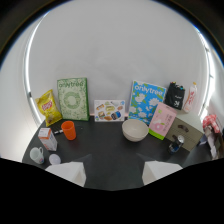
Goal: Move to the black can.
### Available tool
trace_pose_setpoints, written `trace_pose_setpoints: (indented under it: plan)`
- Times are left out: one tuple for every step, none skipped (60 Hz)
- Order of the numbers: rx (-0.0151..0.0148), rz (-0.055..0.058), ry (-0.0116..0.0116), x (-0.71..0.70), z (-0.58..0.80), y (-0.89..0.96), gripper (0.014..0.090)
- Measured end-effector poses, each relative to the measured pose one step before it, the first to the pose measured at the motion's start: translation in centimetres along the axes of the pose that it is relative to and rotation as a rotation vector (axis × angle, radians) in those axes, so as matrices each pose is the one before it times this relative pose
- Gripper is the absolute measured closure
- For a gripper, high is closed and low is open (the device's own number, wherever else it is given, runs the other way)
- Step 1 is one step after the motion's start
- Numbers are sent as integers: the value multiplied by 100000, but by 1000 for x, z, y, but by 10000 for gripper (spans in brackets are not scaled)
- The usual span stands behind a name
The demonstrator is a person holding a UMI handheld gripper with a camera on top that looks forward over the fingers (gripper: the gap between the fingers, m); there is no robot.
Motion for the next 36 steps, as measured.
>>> trace_pose_setpoints:
  plan:
    - [8, -55, -10, 15, -60, 26, 190]
    - [-25, -64, -20, 23, -125, 50, 192]
    - [-32, -36, -8, 44, -156, 86, 192]
    - [-62, -4, -13, 59, -201, 141, 192]
    - [-128, -14, -14, 72, -195, 181, 193]
    - [-233, 47, 1, 93, -207, 208, 192]
    - [-295, 98, 19, 124, -194, 274, 194]
    - [-359, 142, -27, 153, -181, 272, 195]
    - [-381, 207, -15, 187, -160, 293, 195]
    - [-176, 153, 167, 257, 195, 380, 196]
    - [-495, 168, 114, 274, -190, 328, 196]
    - [-463, 157, 234, 286, -156, 346, 195]
    - [-436, 115, 303, 334, -134, 338, 196]
    - [-383, 67, 290, 359, -118, 347, 196]
    - [-421, 52, 297, 375, -95, 302, 197]
    - [-359, -26, 298, 422, -62, 337, 196]
    - [-440, -12, 383, 424, -58, 321, 195]
    - [-427, 19, 444, 502, -55, 317, 197]
    - [-428, 0, 525, 531, -27, 326, 197]
    - [-477, -31, 513, 559, -38, 320, 197]
    - [-550, 13, 584, 598, -33, 310, 195]
    - [-596, 60, 622, 635, 5, 324, 196]
    - [-536, 127, 609, 678, 33, 309, 193]
    - [-474, 179, 538, 685, 28, 295, 194]
    - [-348, 104, 485, 698, 68, 244, 196]
    - [-336, 181, 515, 746, 84, 254, 193]
    - [-227, 217, 575, 783, 114, 251, 193]
    - [-194, 232, 588, 803, 121, 195, 192]
    - [-109, 214, 569, 802, 154, 161, 193]
    - [0, 199, 466, 827, 152, 157, 190]
    - [47, 149, 339, 775, 154, 115, 190]
    - [99, 22, 232, 799, 211, 98, 192]
    - [104, -48, 225, 844, 275, 105, 191]
    - [68, -76, 295, 878, 269, 105, 191]
    - [44, -144, 378, 911, 321, 79, 191]
    - [14, -167, 469, 922, 337, 67, 188]
